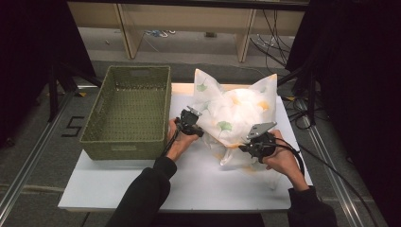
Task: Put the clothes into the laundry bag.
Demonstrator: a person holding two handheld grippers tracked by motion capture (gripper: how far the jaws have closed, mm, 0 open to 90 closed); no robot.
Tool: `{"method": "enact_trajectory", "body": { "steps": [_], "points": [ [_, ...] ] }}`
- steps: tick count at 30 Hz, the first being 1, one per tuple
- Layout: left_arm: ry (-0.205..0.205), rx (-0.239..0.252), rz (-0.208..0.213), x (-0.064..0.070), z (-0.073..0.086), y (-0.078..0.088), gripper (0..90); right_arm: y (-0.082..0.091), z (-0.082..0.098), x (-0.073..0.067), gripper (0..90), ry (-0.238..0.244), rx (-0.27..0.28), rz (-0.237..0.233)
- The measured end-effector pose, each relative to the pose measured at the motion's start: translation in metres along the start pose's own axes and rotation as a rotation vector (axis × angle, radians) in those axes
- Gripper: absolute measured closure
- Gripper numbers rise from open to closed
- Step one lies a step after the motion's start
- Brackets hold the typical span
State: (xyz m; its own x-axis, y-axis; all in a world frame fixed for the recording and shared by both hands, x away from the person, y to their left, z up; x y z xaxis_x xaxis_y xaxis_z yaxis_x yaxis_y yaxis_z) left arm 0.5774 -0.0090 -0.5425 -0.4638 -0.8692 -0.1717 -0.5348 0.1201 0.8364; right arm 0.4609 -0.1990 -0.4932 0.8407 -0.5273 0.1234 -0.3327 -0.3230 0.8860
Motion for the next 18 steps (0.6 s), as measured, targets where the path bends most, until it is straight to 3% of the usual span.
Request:
{"method": "enact_trajectory", "body": {
  "steps": [2,4,6,7,9,11,13,15,16,18],
  "points": [
    [-0.05,-0.004,0.017,0.003,0.0,-0.006,47.6,0.0,0.0,-0.001,89.7,0.007,0.006,-0.012],
    [-0.065,-0.009,0.071,0.011,0.003,-0.007,69.8,-0.001,0.0,0.001,89.7,0.014,0.008,-0.007],
    [-0.111,-0.008,0.068,0.014,0.004,-0.002,80.8,0.0,0.0,0.001,89.7,0.009,0.006,-0.012],
    [-0.132,-0.003,0.064,0.016,0.005,0.003,81.4,0.0,0.0,0.003,89.7,0.009,0.009,-0.003],
    [-0.166,0.016,0.1,0.023,0.008,0.019,81.6,0.0,0.002,0.002,89.7,-0.006,0.003,-0.015],
    [-0.199,0.04,0.136,0.031,0.014,0.041,81.7,0.0,0.003,0.005,89.7,0.009,0.011,-0.003],
    [-0.209,0.06,0.188,0.039,0.023,0.063,81.7,0.001,0.001,0.008,89.7,0.011,0.027,0.008],
    [-0.255,0.058,0.205,0.042,0.036,0.08,81.7,0.001,0.002,0.009,89.7,0.006,0.021,0.013],
    [-0.26,0.064,0.218,0.042,0.042,0.09,81.7,0.002,0.003,0.008,89.7,-0.006,0.015,0.015],
    [-0.211,0.076,0.282,0.045,0.049,0.098,81.8,0.0,0.001,0.01,89.7,-0.002,0.021,0.021]
  ]
}}
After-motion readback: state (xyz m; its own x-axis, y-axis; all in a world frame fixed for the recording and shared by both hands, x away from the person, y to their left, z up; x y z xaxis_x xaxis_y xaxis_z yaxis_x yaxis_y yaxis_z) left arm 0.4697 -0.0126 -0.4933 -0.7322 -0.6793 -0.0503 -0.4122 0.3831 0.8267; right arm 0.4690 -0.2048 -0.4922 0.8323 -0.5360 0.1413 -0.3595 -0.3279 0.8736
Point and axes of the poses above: each handheld gripper's, and its own axes: y roughly backward along the jaws, z roughly out of its underside, x roughly to its right, the point moved 10 cm from there along -y, roughly forward along the jaws, and after that the axes turned 12 degrees about -x, right-handed, at the moved point
